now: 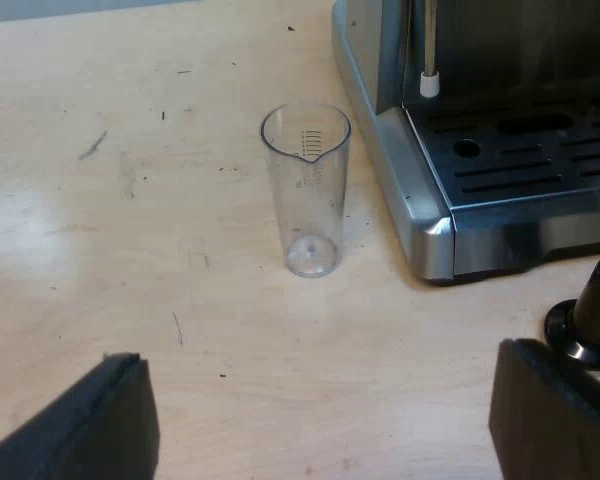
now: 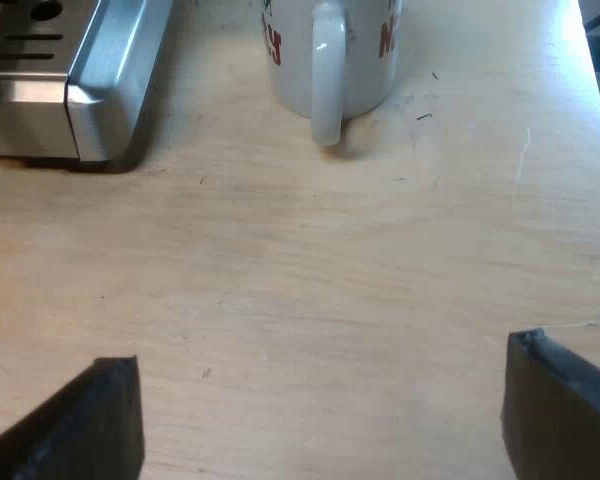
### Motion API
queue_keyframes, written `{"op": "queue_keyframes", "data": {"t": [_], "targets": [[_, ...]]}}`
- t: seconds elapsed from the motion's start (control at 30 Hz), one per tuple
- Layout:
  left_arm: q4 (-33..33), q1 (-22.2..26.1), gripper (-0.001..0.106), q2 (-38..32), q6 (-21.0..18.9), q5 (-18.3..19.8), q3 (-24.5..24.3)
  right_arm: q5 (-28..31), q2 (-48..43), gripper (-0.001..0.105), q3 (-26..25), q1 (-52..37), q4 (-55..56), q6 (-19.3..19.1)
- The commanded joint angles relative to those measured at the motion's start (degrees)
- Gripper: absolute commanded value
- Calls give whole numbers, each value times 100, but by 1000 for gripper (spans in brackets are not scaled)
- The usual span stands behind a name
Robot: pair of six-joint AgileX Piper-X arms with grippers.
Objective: Pour the beans into the coffee machine
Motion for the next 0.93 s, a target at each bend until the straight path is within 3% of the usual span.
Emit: {"op": "queue_keyframes", "data": {"t": [0.03,0.93], "targets": [[-22,-6,71,-246,-8,-79,-25,-7,-273,78,-31,-15,-54,7],[-28,-6,71,-246,115,-79,-25,-7,-273,78,-31,-15,-54,7]]}}
